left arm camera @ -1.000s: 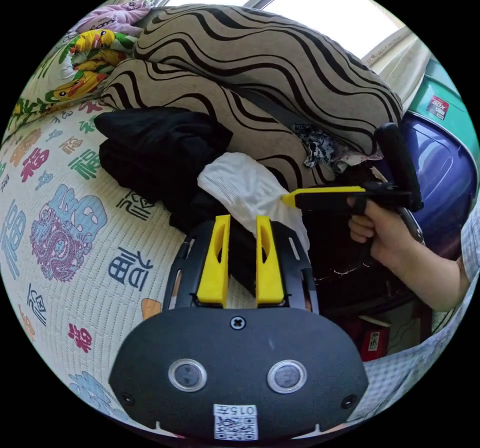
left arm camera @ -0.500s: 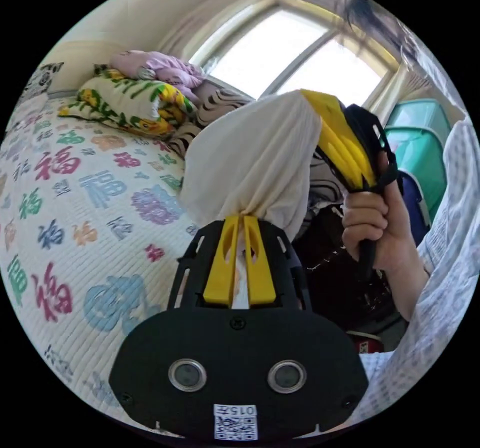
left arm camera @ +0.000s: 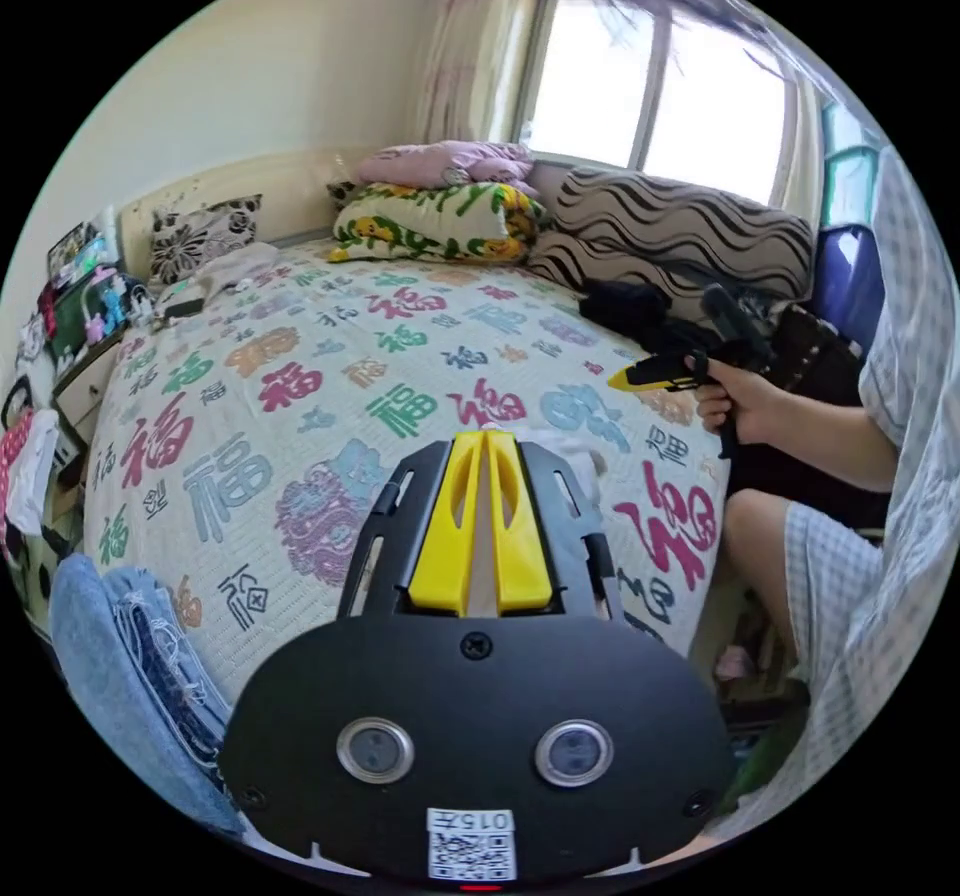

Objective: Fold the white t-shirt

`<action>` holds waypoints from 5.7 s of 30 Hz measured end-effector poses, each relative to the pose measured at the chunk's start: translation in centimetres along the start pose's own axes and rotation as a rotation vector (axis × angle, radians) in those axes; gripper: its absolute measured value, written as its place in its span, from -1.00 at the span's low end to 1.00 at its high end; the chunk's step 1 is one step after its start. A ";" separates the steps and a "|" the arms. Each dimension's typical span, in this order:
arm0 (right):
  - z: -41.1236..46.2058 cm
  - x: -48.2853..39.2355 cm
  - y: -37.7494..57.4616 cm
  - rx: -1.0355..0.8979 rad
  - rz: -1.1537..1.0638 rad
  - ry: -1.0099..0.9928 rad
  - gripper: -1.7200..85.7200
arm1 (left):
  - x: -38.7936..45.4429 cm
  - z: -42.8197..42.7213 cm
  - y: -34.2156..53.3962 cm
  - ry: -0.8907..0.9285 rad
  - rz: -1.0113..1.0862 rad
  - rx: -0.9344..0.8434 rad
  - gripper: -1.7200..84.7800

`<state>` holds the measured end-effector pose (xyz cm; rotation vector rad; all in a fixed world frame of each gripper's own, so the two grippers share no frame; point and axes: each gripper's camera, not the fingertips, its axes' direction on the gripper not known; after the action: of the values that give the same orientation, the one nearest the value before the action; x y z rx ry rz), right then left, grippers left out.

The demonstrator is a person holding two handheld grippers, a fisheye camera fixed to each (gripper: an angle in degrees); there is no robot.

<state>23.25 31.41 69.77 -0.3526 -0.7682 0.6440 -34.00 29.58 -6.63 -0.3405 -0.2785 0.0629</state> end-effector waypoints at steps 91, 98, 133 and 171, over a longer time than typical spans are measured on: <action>-23.9 -45.2 30.3 0.572 -0.944 0.249 -0.98 | 18.4 -75.5 6.7 -0.441 0.300 0.815 -0.98; -20.9 -40.9 19.6 0.478 -0.871 0.313 -0.98 | 15.7 -68.7 2.0 -0.465 0.296 0.701 -0.98; 3.5 7.1 7.2 -0.608 0.023 0.135 -0.78 | -2.7 -14.5 24.1 0.081 -0.536 -0.546 -0.76; -11.4 15.9 -9.5 -0.229 0.008 -0.035 -0.82 | 1.0 0.9 0.5 -0.118 -0.131 -0.550 -0.76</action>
<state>44.16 33.89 75.39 -0.5554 -0.8774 0.5722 -33.31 30.45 -5.75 -0.8654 -0.4341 -0.1269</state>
